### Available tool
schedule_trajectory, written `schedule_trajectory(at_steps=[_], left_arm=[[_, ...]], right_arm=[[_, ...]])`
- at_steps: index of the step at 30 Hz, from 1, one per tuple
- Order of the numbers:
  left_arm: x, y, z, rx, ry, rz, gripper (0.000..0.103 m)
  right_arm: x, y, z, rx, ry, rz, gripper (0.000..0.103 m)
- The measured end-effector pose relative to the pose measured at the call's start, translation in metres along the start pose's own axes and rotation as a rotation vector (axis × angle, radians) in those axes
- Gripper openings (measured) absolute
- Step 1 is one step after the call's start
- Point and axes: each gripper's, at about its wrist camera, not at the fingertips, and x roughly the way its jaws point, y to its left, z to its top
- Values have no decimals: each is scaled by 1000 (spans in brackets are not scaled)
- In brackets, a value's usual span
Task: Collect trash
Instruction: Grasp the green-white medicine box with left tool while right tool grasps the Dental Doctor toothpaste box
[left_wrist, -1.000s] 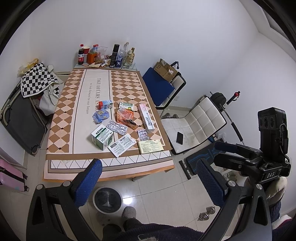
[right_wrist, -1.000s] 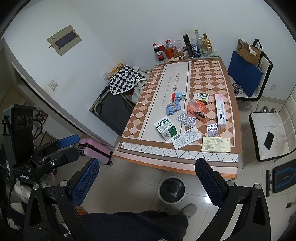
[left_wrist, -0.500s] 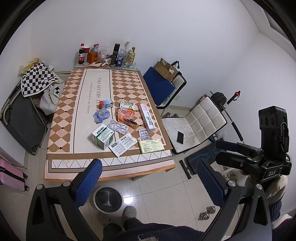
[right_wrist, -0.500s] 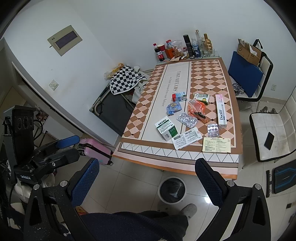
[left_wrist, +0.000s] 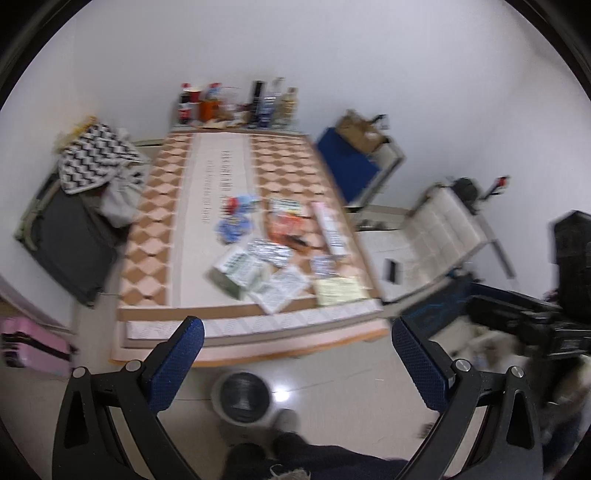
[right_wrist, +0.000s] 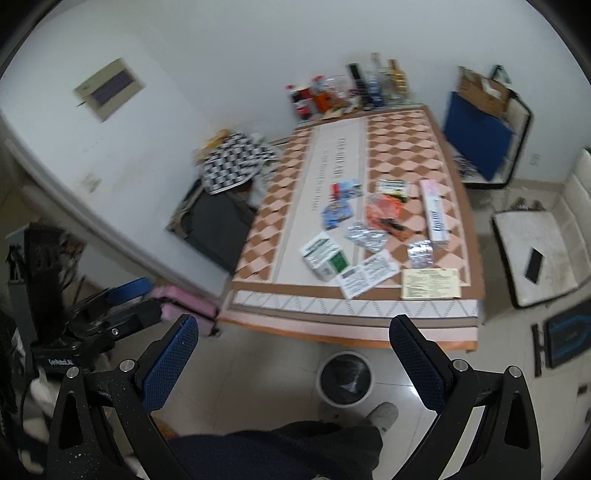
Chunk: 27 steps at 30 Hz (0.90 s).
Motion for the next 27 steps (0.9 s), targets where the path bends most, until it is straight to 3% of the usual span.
schedule_trajectory(at_steps=[3,5,8,12,19,22,27], left_arm=[[40,19,5,6,24,126,103],[71,34,10,5,57,169,103],[123,48,17,34,130,180,103],[200,46,30,152,250,198,103],[335,35,50,369,501,264,103],[375,31,54,426,601,268,103],[416,35,58,436,675,282,102]], right_arm=[[22,-17,3,99,-14,-72,103],[43,-30,8,165,-12,-117,103],[82,-56,19,235,21,-180,103],[136,-98,38,280,104,-240,103],[251,-191,94,259,275,-321,103],[313,-235,123,242,356,-351,103],[391,-284,161,233,439,-406,102]])
